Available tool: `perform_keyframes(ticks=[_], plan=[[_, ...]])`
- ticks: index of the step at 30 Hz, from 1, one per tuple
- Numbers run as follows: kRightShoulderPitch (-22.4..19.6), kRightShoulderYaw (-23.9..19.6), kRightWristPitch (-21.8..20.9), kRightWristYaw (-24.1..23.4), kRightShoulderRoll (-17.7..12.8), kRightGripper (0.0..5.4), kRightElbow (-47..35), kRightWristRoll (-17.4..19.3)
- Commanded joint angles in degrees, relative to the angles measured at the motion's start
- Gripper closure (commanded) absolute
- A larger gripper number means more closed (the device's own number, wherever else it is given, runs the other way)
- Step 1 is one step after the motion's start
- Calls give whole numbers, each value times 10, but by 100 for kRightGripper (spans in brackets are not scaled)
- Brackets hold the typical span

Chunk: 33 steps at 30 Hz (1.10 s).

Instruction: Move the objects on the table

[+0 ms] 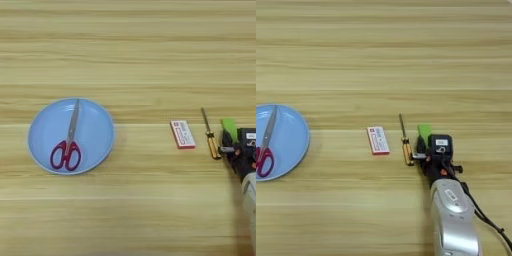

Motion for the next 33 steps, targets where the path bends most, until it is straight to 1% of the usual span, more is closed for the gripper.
perform_keyframes(ticks=[1,11,12,17,19,23,27,33], plan=[[-29,-2,-23,-3,-19,401,7,1],[-32,-3,-36,-6,-23,401,33,-1],[-32,-4,-36,-7,-24,365,35,-1],[-33,-4,-39,-11,-25,326,39,0],[-34,-5,-41,-12,-25,297,40,0],[-33,-4,-42,-13,-25,256,38,2],[-30,-4,-40,-14,-24,206,26,4],[-24,-2,-34,-15,-20,148,-6,6]])
